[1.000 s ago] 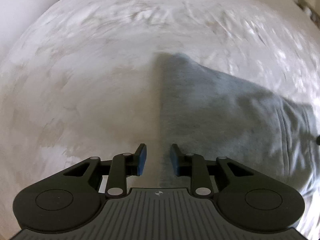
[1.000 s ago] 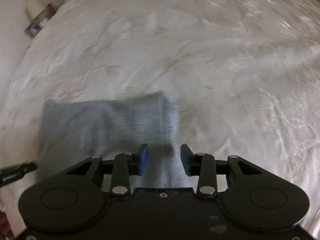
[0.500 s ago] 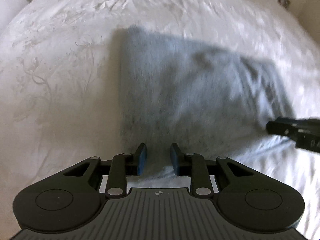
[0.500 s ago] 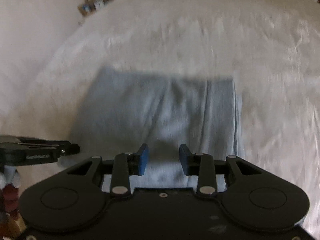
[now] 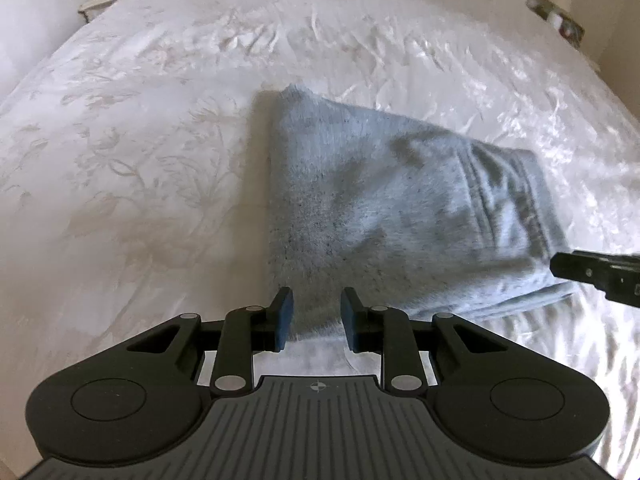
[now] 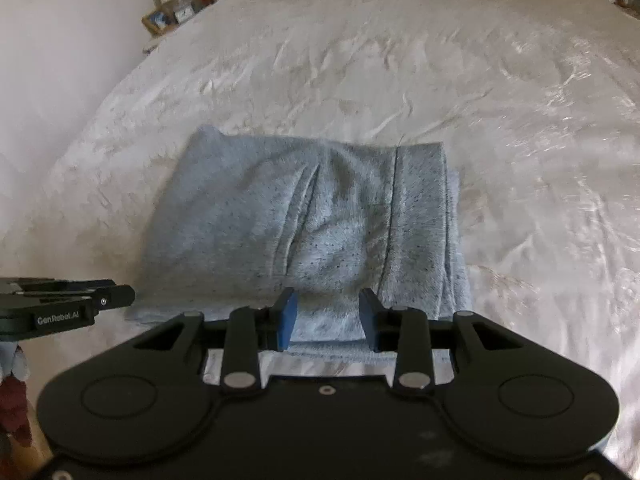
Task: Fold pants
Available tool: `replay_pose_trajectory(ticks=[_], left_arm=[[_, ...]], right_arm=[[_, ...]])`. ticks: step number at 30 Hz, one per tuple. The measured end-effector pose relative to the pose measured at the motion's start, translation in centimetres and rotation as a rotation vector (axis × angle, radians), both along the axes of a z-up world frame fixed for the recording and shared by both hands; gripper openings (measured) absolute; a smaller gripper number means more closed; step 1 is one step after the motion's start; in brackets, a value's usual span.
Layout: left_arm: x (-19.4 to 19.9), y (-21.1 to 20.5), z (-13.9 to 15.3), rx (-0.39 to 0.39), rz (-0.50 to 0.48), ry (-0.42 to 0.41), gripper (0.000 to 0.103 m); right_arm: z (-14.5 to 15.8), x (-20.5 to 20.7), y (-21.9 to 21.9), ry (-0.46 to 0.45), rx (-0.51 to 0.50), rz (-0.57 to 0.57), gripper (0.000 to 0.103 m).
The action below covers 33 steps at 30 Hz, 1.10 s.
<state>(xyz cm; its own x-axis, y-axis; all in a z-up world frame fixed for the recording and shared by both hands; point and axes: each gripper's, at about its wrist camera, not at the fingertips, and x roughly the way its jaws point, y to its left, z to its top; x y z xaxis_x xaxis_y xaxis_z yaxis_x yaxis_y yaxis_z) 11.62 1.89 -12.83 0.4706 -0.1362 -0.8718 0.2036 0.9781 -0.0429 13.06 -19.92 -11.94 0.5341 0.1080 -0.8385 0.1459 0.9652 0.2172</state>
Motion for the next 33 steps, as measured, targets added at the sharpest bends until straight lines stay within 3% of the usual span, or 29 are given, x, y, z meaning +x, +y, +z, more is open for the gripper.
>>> replay_pose_trajectory(ticks=[12, 17, 24, 29, 33], left_arm=[[-3.5, -0.4, 4.5, -0.042, 0.044, -0.067, 0.026], [-5.3, -1.1, 6.4, -0.021, 0.058, -0.109, 0.026], [-7.7, -2.3, 8.0, 0.023, 0.051, -0.166, 0.026], [-8.4, -2.6, 8.6, 0.042, 0.055, -0.127, 0.026], [-9.4, -2.9, 8.8, 0.061, 0.065, -0.146, 0.026]], right_arm=[[5.9, -9.2, 1.8, -0.085, -0.010, -0.099, 0.038], [7.7, -12.0, 2.3, -0.122, -0.020, -0.125, 0.038], [9.4, -14.5, 2.9, -0.156, -0.007, -0.139, 0.039], [10.1, -15.6, 3.4, -0.173, -0.003, -0.129, 0.039], [10.3, -16.1, 3.5, -0.184, 0.001, -0.117, 0.040]])
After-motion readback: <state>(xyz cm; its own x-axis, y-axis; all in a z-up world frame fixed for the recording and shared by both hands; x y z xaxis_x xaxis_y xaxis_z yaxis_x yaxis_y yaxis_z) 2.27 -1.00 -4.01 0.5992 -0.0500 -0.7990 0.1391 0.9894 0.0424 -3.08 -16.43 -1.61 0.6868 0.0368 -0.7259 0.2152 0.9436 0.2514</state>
